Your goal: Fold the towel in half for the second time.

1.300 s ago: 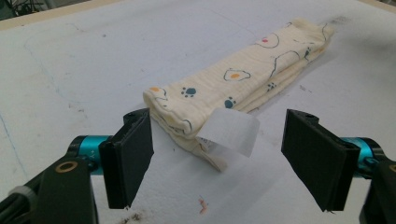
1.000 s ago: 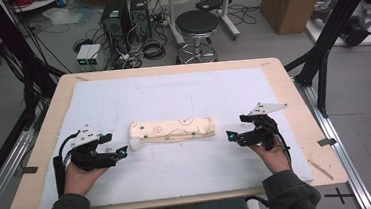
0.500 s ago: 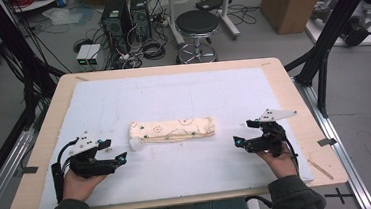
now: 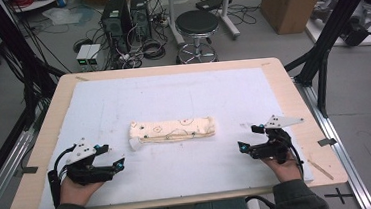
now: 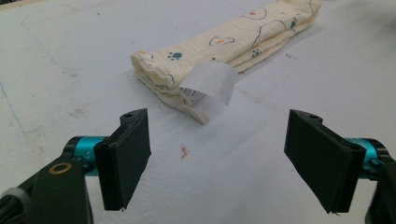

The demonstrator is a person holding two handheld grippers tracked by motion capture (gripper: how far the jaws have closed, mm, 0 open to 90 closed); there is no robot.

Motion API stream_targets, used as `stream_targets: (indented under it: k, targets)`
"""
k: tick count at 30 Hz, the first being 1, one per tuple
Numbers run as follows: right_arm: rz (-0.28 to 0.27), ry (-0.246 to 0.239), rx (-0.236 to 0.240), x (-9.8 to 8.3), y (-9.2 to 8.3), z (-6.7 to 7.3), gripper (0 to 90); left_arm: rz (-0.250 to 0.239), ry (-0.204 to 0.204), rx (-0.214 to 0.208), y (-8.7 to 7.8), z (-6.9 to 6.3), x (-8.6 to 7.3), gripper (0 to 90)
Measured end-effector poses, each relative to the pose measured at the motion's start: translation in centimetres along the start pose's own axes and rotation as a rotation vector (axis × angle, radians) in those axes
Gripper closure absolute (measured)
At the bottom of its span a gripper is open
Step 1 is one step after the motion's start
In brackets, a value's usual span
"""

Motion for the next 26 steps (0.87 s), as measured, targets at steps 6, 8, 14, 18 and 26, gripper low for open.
stream_targets:
  k: [6,8,14,18,26]
  targets:
    - [-0.001,-0.007,-0.003,-0.6,-0.5,0.1,11.9,0.005,-0.003,0.002,-0.3,-0.4,-0.6,23.0]
    - [-0.005,-0.012,-0.002,-0.7,-0.6,0.1,11.9,0.005,-0.004,0.003,-0.5,-0.4,-0.8,23.0]
    - [-0.01,-0.022,0.005,-1.2,-1.1,0.5,11.9,0.002,-0.003,0.01,-1.0,-0.4,-1.1,23.0]
    - [-0.008,-0.011,0.005,-1.6,-1.3,0.6,11.9,-0.007,-0.007,0.016,-1.1,-0.3,-1.0,23.0]
    - [0.011,-0.041,0.014,-1.7,-0.6,1.1,11.9,-0.011,-0.006,0.018,-1.0,-0.2,-1.0,23.0]
Point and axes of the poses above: each handheld gripper's, and its own axes: y roughly forward along the jaws, x roughly out of its top, z roughly to its left, the point moved 9 cm from there along y, roughly forward along the jaws, and after that the axes turned 4 degrees about y, right-handed, at the moved point
